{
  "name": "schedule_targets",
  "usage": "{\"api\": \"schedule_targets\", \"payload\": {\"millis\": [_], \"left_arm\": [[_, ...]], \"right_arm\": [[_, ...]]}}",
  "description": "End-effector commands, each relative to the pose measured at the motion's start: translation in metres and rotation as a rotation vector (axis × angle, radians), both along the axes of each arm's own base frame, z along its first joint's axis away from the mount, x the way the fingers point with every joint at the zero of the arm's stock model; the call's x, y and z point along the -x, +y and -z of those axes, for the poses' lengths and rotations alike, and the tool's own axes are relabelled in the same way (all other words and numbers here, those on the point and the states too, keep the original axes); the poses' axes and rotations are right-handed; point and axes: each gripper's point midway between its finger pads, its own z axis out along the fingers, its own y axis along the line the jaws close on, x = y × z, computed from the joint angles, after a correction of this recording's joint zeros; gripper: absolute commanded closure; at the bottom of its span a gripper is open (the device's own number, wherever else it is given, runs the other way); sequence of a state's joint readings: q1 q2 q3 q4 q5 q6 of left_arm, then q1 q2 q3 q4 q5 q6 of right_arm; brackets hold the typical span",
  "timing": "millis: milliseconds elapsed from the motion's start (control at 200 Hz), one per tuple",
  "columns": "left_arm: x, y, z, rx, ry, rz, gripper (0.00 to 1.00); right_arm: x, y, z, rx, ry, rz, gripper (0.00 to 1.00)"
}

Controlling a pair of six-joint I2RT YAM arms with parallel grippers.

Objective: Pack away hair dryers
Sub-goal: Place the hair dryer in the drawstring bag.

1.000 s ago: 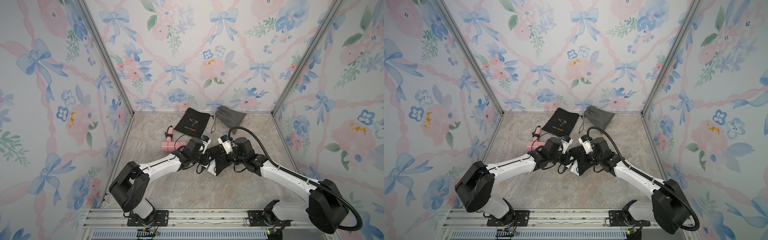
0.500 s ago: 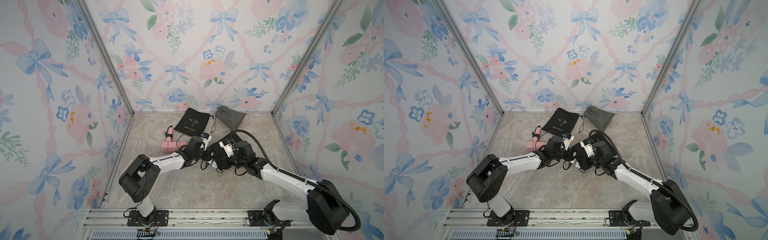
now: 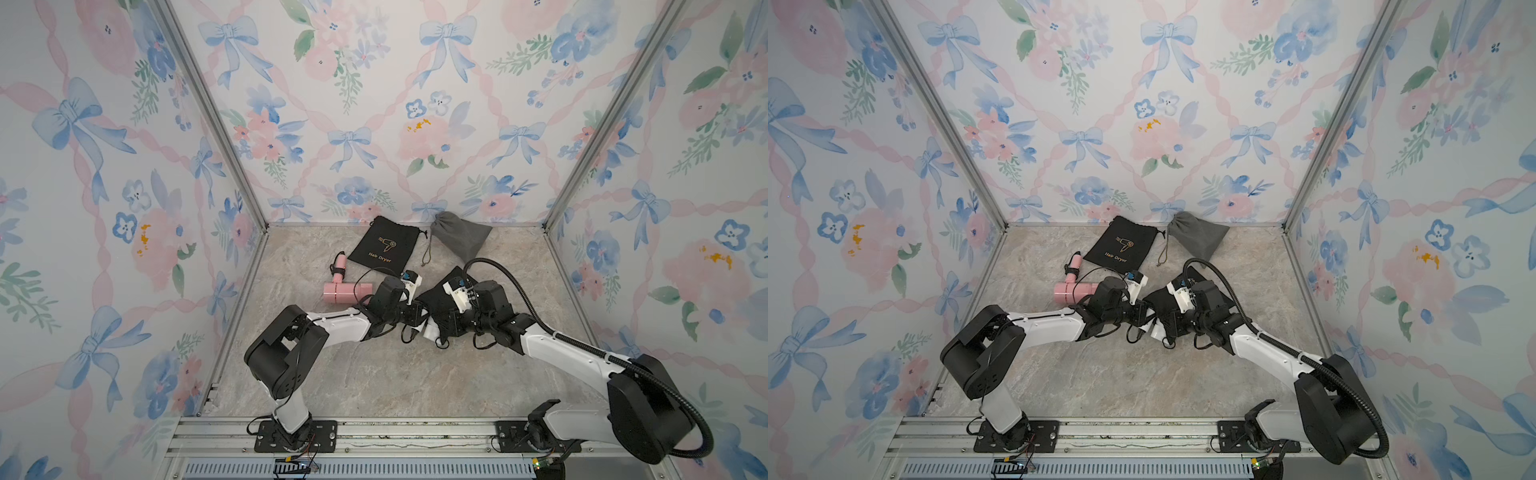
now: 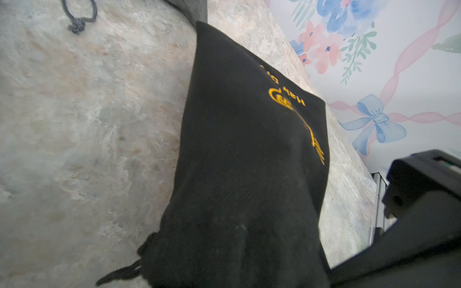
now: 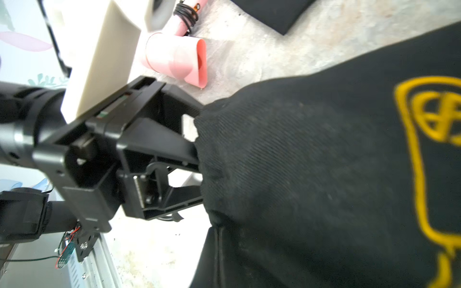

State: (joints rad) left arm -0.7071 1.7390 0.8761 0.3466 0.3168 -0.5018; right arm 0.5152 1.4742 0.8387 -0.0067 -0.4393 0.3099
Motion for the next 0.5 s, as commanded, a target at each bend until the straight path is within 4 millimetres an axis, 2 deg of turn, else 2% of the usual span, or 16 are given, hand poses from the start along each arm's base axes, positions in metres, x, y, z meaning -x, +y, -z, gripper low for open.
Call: {"api": "schedule_targets", "payload": {"millis": [0, 145, 245, 360, 495], "left_arm": [[-0.001, -0.009, -0.005, 0.053, -0.016, 0.02, 0.67], [-0.001, -0.01, 0.002, 0.045, 0.004, 0.008, 0.63], [0.001, -0.009, 0.009, 0.034, 0.016, 0.003, 0.54], [0.004, -0.007, 0.016, 0.02, 0.027, -0.005, 0.37], [0.01, -0.003, 0.021, 0.011, 0.036, 0.0, 0.31]], "right_arm": [[-0.002, -0.008, 0.017, 0.048, 0.046, 0.019, 1.0], [-0.007, -0.01, 0.019, 0.057, 0.062, 0.04, 1.0], [-0.009, -0.011, 0.021, 0.062, 0.075, 0.053, 1.0], [-0.011, -0.011, 0.016, 0.053, 0.081, 0.064, 1.0], [-0.014, -0.006, 0.001, 0.022, 0.075, 0.065, 1.0]]}}
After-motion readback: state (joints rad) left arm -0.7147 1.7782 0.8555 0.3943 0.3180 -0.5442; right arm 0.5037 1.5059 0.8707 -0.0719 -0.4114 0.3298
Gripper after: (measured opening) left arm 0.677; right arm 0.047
